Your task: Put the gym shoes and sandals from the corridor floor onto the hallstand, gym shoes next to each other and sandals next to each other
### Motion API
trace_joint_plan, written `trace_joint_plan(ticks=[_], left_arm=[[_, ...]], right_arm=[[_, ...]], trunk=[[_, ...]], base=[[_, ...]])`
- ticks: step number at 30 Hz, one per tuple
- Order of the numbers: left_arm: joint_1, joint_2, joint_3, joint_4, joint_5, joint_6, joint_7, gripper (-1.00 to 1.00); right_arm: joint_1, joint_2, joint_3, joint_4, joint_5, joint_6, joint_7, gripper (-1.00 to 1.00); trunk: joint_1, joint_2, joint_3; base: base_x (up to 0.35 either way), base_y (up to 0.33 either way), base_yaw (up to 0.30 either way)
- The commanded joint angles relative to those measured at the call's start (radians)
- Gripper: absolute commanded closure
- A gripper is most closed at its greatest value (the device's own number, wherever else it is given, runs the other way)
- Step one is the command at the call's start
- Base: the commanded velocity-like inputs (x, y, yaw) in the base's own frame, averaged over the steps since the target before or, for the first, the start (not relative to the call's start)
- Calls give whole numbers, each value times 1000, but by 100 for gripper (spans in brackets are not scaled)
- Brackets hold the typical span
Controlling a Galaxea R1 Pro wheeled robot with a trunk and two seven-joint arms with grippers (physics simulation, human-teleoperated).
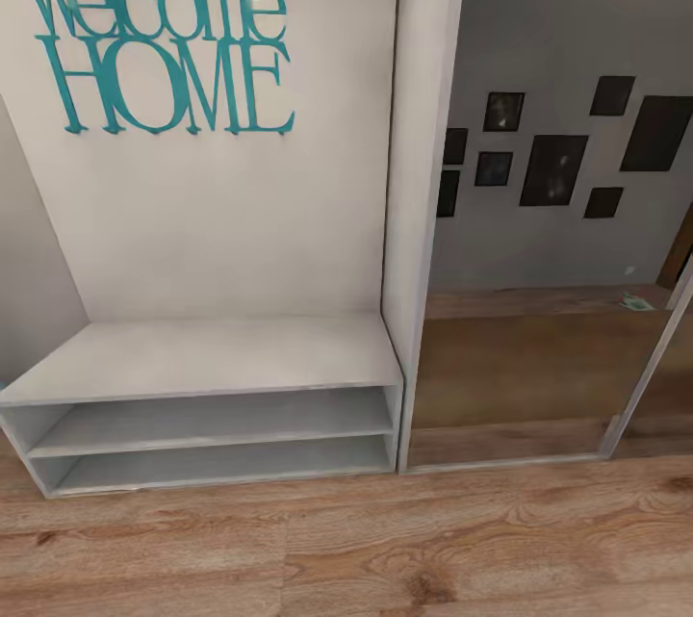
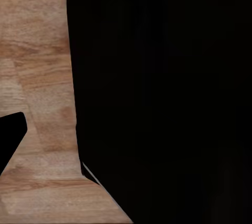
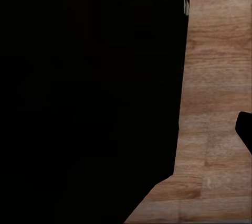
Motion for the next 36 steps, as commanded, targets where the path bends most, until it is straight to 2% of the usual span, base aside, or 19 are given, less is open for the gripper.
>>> trace_joint_plan(ticks=[1, 6, 14, 24, 36], left_arm=[[0, -4, 1, -6, -2, 6, -2, -100], [0, -5, 1, -12, -2, 28, -2, -100], [1, -1, 3, -58, 0, -11, -3, -100], [0, 20, 7, -114, 4, -67, -2, -100], [-17, 42, 8, -182, 4, -135, -3, -100]], right_arm=[[5, 2, 1, -2, 6, 4, 6, -100], [4, 2, 0, -2, 8, 5, 17, -100], [-5, 2, -6, -2, 0, 5, 22, -100], [-5, 1, -10, -3, -2, 5, 21, -100], [-5, -2, -8, -66, 7, 5, 21, -100]], trunk=[[0, 0, 0], [0, 0, 0], [0, 0, 0], [0, 0, 0], [0, 0, 0]], base=[[0, 0, 0], [0, 0, 0], [0, 0, 0], [0, 0, 0], [0, 0, 0]])
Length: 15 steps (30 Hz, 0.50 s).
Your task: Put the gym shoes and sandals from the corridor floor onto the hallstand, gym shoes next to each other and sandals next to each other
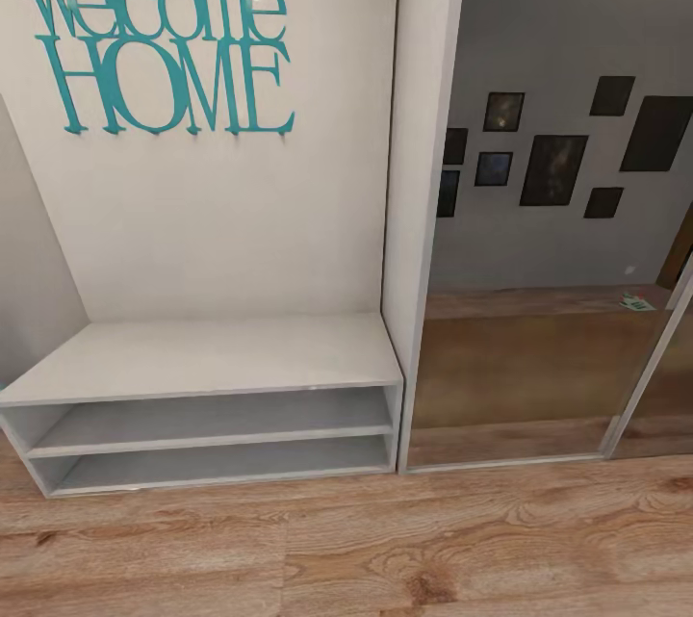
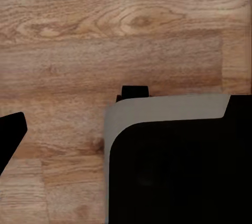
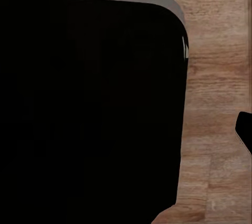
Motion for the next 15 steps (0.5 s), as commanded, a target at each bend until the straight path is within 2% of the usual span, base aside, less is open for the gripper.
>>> trace_joint_plan(ticks=[1, 10, 11, 15], left_arm=[[-6, 0, 1, -5, 0, -9, -1, -100], [-58, 0, 1, -56, -3, -60, -1, -100], [-125, -1, 1, -253, -3, -67, -1, -100], [-155, -2, 1, -255, -3, -71, -1, -100]], right_arm=[[0, 0, -1, -6, 1, 0, 2, -100], [0, -3, -1, -57, -3, 0, 0, -100], [0, -3, -1, -428, -2, 0, 1, -100], [0, -3, -1, -492, 0, 0, 4, -100]], trunk=[[0, -1, -1], [0, -1, -1], [0, -1, -1], [0, -1, -1]], base=[[0, 0, 0], [0, 0, 0], [0, 0, 0], [0, 0, 0]])
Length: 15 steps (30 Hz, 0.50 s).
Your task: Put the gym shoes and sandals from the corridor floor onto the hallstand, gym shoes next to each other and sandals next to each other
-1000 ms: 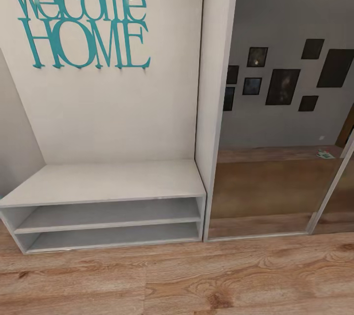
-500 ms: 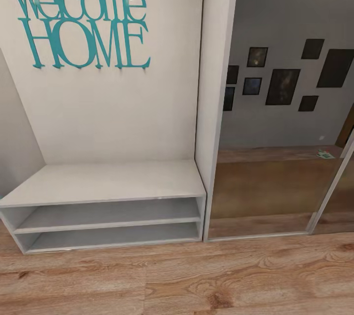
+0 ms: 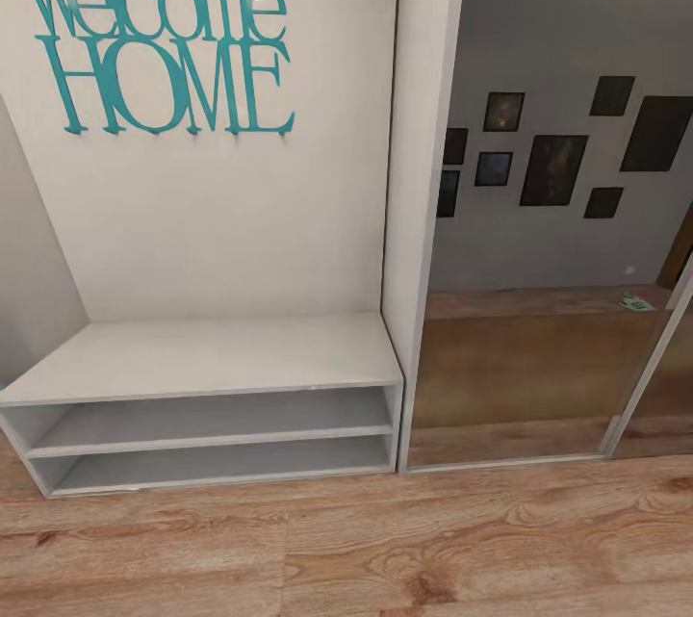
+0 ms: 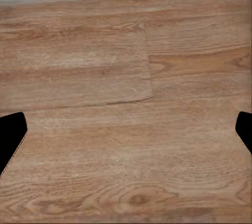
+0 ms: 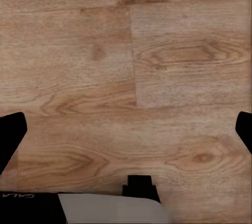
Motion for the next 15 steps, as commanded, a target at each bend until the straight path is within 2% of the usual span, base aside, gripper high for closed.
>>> trace_joint_plan(ticks=[1, 5, 15], left_arm=[[-6, 0, 1, 0, 0, -5, -1, -100], [-19, 1, 1, -1, 3, -23, 0, -100], [-26, -5, -2, 2, 6, -37, 2, -100]], right_arm=[[0, 0, -1, -15, 1, 0, 3, -100], [0, 2, 0, -67, -1, 0, 4, -100], [0, 4, 4, -93, -1, 0, 5, -100]], trunk=[[0, -1, -1], [0, -1, -1], [0, -1, -1]], base=[[0, 0, 0], [0, 0, 0], [0, 0, 0]])
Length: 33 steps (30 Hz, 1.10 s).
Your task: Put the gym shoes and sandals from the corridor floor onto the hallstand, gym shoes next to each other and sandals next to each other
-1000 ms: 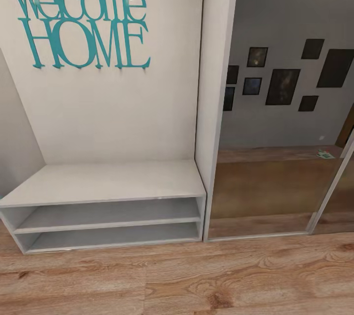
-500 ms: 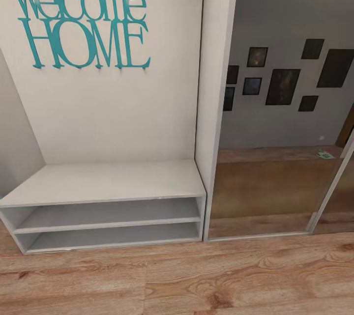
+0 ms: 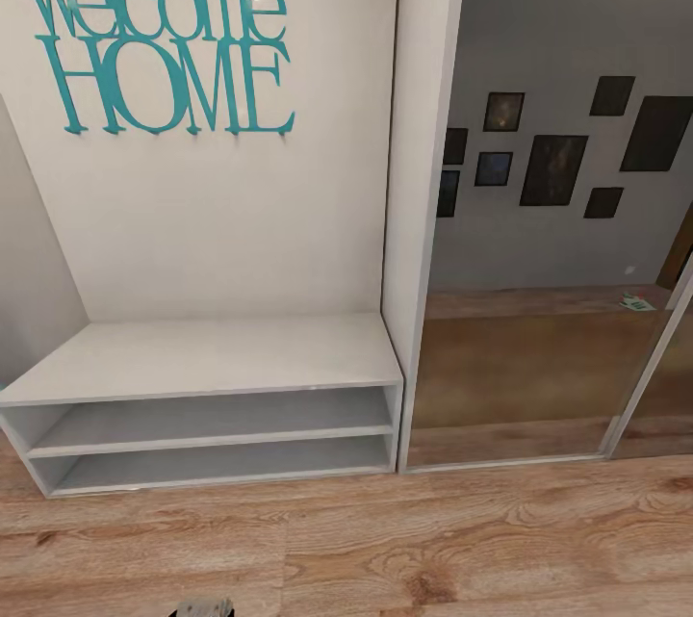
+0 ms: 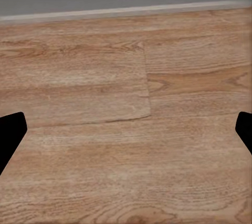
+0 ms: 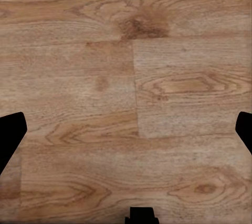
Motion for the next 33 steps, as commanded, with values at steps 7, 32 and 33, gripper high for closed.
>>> trace_joint_plan(ticks=[7, 32, 33], left_arm=[[-1, -1, 0, 1, 2, -4, 0, -100], [-1, -18, -1, 2, 4, -3, -2, -100], [-1, -19, -2, 2, 4, -3, -2, -100]], right_arm=[[0, 1, -2, -2, -4, 0, 1, -100], [0, 1, -2, -2, -5, 0, -7, -100], [0, 1, -2, -2, -5, 0, -7, -100]], trunk=[[0, -1, -1], [0, -1, -10], [0, -1, -10]], base=[[0, 0, 43], [-231, 0, 268], [-192, 0, 288]])
